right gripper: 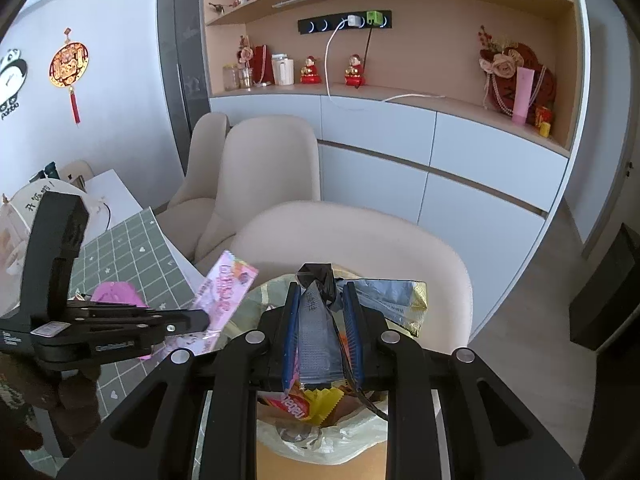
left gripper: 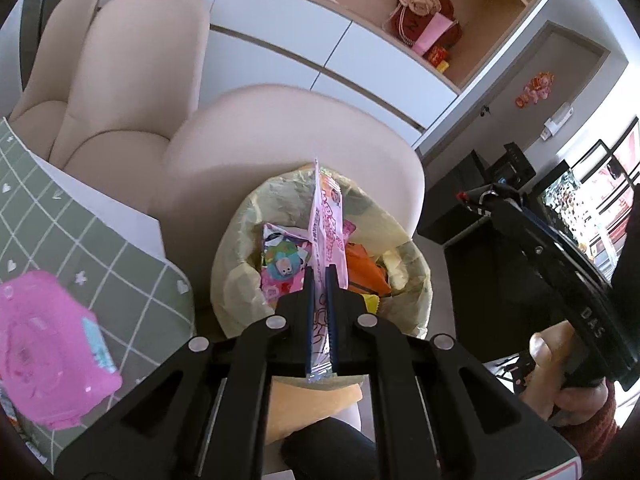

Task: Collect trash
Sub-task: 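Carry both wrappers to the bin and lower them over it, then open both grippers over the bin to drop the wrappers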

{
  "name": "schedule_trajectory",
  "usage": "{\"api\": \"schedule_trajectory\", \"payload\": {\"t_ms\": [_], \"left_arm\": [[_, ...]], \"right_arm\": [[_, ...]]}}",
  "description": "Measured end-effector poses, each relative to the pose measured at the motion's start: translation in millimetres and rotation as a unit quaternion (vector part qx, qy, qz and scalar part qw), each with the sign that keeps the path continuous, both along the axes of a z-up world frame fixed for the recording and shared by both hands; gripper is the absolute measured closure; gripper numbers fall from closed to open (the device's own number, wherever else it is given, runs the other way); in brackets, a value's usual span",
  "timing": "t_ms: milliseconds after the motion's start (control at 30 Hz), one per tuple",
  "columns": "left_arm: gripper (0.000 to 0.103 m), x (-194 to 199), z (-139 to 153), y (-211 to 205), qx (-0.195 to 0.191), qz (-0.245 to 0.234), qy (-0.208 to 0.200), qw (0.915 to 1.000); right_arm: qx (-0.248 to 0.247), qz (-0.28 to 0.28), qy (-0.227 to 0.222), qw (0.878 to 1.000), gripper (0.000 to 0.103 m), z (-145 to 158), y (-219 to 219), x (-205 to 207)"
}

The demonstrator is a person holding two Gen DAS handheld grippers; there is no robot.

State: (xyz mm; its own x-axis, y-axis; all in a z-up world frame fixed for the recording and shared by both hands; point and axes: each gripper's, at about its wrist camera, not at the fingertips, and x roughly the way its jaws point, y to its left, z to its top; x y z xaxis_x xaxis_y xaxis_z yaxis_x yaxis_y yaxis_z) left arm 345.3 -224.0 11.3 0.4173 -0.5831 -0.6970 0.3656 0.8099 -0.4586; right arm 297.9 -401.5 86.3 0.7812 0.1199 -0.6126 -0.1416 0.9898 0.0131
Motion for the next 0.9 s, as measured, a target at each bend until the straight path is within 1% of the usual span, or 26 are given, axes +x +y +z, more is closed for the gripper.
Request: {"api": "schedule_trajectory", "payload": {"t_ms": [333,433,467,567,700,833,900], "left_arm": [[0.098,24,-26,-38,0.039,-0.014,0.011,0.9991],[0.098,35,-37,-54,0.083,-0.019,0.016,0.9962],[0.098,39,-43,-61,0.101,-0.021,0.025,0.9944],[0.098,46,-57,-76,0.128,-0.029,0.043,0.9905],[0.098,50,-67,-88,0.138,-0.034,0.051,0.9885],[0.098,54,-69,-99,0.145,-0.047,0.044,0.9873],[0.096,59,-72,-103,0.147,-0.047,0.046,0.9870]], "right_arm": [[0.005,-0.020,0.020,1.000,0.082,-13,-22,17],[0.007,-0.025,0.025,0.999,0.082,-16,-30,22],[0.007,-0.026,0.025,0.999,0.082,-17,-32,22],[0.009,-0.032,0.031,0.999,0.082,-22,-40,28],[0.015,-0.041,0.042,0.998,0.082,-32,-51,37],[0.021,-0.049,0.049,0.997,0.082,-36,-59,44],[0.025,-0.052,0.053,0.997,0.082,-40,-62,48]]}}
